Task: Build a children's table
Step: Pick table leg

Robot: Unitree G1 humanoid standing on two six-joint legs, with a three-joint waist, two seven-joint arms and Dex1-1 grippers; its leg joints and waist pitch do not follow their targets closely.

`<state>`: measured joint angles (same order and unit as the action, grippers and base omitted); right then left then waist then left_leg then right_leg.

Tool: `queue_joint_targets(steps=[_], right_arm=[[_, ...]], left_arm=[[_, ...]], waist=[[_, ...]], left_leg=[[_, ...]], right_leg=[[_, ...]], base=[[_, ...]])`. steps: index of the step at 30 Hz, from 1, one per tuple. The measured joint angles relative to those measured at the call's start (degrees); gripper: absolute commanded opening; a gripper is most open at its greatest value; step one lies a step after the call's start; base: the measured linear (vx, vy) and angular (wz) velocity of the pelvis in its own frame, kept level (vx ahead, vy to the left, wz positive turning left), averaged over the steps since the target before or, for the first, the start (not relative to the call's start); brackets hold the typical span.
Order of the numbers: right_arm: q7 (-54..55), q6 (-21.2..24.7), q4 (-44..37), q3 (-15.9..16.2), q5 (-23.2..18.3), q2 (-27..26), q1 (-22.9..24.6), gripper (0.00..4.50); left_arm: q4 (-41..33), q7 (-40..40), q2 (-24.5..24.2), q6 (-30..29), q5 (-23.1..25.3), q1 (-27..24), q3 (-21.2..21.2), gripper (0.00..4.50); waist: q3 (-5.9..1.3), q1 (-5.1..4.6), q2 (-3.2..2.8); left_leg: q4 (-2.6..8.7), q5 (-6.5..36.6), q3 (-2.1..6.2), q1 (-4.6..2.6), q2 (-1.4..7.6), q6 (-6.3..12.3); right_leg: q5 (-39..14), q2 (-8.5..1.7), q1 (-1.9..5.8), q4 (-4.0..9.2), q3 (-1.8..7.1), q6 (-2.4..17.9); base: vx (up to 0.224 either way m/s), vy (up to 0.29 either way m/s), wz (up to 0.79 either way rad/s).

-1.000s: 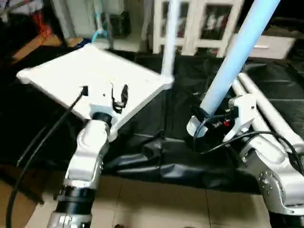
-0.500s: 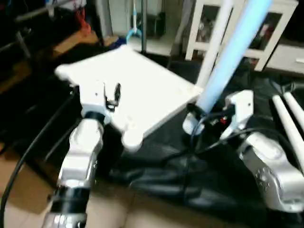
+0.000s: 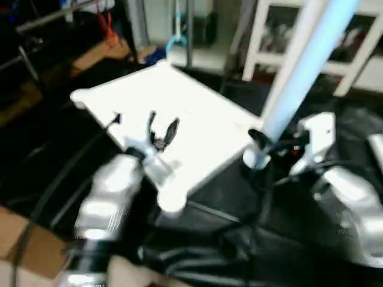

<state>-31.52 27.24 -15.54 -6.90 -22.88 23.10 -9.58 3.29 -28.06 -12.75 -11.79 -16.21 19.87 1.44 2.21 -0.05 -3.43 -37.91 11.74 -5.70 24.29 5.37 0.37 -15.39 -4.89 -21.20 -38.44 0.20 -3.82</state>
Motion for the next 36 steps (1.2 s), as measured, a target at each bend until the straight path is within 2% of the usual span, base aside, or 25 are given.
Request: queue_joint_targets(steps=[2, 4, 5, 8, 11, 14, 16, 20, 23, 27, 31, 36], right_arm=[[-1.2, 0.4, -0.1, -0.5, -0.2, 0.3, 1.1, 1.88], [-2.6, 1.0, -0.9, -0.4, -1.6, 0.7, 2.0, 1.88], [-3.4, 1.5, -1.5, -0.4, -2.5, 0.8, 2.3, 1.88], [-5.0, 2.5, -2.2, -0.2, -5.1, 1.2, 1.6, 1.88], [-6.7, 2.4, -2.3, -0.3, -6.5, 2.1, 0.5, 1.88], [-8.1, 2.3, -1.8, -0.5, -6.7, 2.4, 0.4, 1.88], [-8.5, 2.3, -1.7, -0.6, -6.7, 2.6, 0.5, 1.88], [-8.9, 2.4, -2.1, -0.7, -7.1, 4.0, 0.9, 1.88], [-9.0, 2.6, -2.6, -0.9, -8.0, 4.6, 1.7, 1.88], [-9.0, 3.5, -4.1, -1.5, -8.1, 5.2, 3.5, 1.88], [-8.9, 3.7, -4.8, -1.7, -8.5, 5.7, 4.1, 1.88], [-8.7, 4.0, -6.0, -1.8, -8.8, 6.7, 4.9, 1.88]], left_arm=[[0.0, -4.1, -1.6, -0.9, -1.5, 0.1, 0.0, 3.76], [0.0, -9.4, -5.4, -2.1, -2.8, 0.1, 0.6, 3.86], [0.8, -12.6, -8.3, -2.3, -2.7, 0.4, 1.0, 4.11], [7.5, -19.3, -14.0, -1.5, 0.2, 4.3, 2.8, 4.15], [15.5, -25.7, -16.5, 1.5, 3.8, 9.2, 6.2, 4.15], [24.0, -31.0, -19.2, 6.7, 9.2, 13.9, 11.4, 4.15], [27.8, -32.3, -20.2, 9.1, 11.8, 15.6, 13.1, 4.15], [39.8, -33.2, -19.4, 16.8, 18.0, 22.9, 17.3, 4.15], [45.3, -34.1, -18.9, 20.7, 20.9, 26.2, 19.0, 4.15], [50.7, -34.2, -18.7, 26.2, 24.8, 29.6, 21.9, 4.15], [54.5, -34.7, -18.5, 29.2, 27.3, 32.3, 23.8, 4.15], [58.3, -37.6, -18.9, 29.6, 28.1, 34.5, 23.6, 4.15]], waist=[[0.11, 0.26, 0.19], [0.24, 0.18, 0.39], [0.36, 0.17, 0.58], [0.59, 0.36, 0.92], [0.63, 0.63, 1.05], [0.62, 0.48, 1.05], [0.61, 0.3, 0.98], [0.59, 0.29, 1.0], [0.52, 0.2, 0.89], [0.48, 0.22, 0.81], [0.39, 0.21, 0.66], [0.4, -0.62, 0.67]], left_leg=[[0.77, -0.2, -0.95, -0.14, 0.65, 0.13], [0.81, -0.3, -1.65, -0.31, 1.14, 0.13], [0.81, -0.4, -2.16, -0.44, 1.49, -0.03], [0.95, -0.4, -3.17, -0.79, 2.11, -0.12], [1.34, -0.4, -3.83, -1.22, 2.19, -0.12], [1.38, -0.4, -4.13, -1.2, 2.19, -0.14], [1.39, -0.4, -4.19, -1.18, 2.19, -0.17], [1.39, -0.5, -4.75, -1.14, 2.17, -0.13], [1.43, -0.7, -4.88, -1.14, 2.19, 0.15], [1.74, -0.7, -4.95, -1.15, 2.26, 0.18], [2.0, -0.8, -5.21, -1.23, 2.39, 0.32], [2.04, -0.8, -5.55, -1.36, 2.59, 0.32]], right_leg=[[0.4, -0.02, -0.03, 0.54, -0.19, 0.7], [0.5, -0.21, 0.13, 0.57, -0.59, 1.0], [0.7, -0.3, 0.24, 0.6, -0.82, 1.3], [1.1, -0.39, 0.4, 0.9, -0.92, 2.0], [1.1, -0.61, 0.62, 1.55, -0.78, 1.9], [1.2, -0.7, 0.6, 1.97, -0.66, 2.0], [1.8, -0.86, 0.61, 2.29, -0.77, 2.5], [2.6, -1.44, 0.41, 2.4, -0.95, 2.6], [2.9, -1.52, 0.34, 2.39, -0.99, 2.7], [2.9, -1.46, 0.18, 2.58, -1.02, 2.7], [2.9, -1.43, 0.15, 2.74, -1.03, 2.7], [2.9, -1.44, 0.03, 2.75, -1.01, 2.7]], base=[[0.0, 0.0, 0.0], [-0.063, -0.002, 0.03], [-0.063, 0.003, 0.05], [-0.077, 0.008, 0.04], [-0.079, 0.028, 0.03], [0.0, 0.0, 0.0], [0.0, 0.0, 0.0], [0.0, 0.0, 0.0], [0.0, 0.0, 0.0], [0.0, 0.0, 0.0], [0.0, 0.0, 0.0], [0.0, 0.0, 0.0]])
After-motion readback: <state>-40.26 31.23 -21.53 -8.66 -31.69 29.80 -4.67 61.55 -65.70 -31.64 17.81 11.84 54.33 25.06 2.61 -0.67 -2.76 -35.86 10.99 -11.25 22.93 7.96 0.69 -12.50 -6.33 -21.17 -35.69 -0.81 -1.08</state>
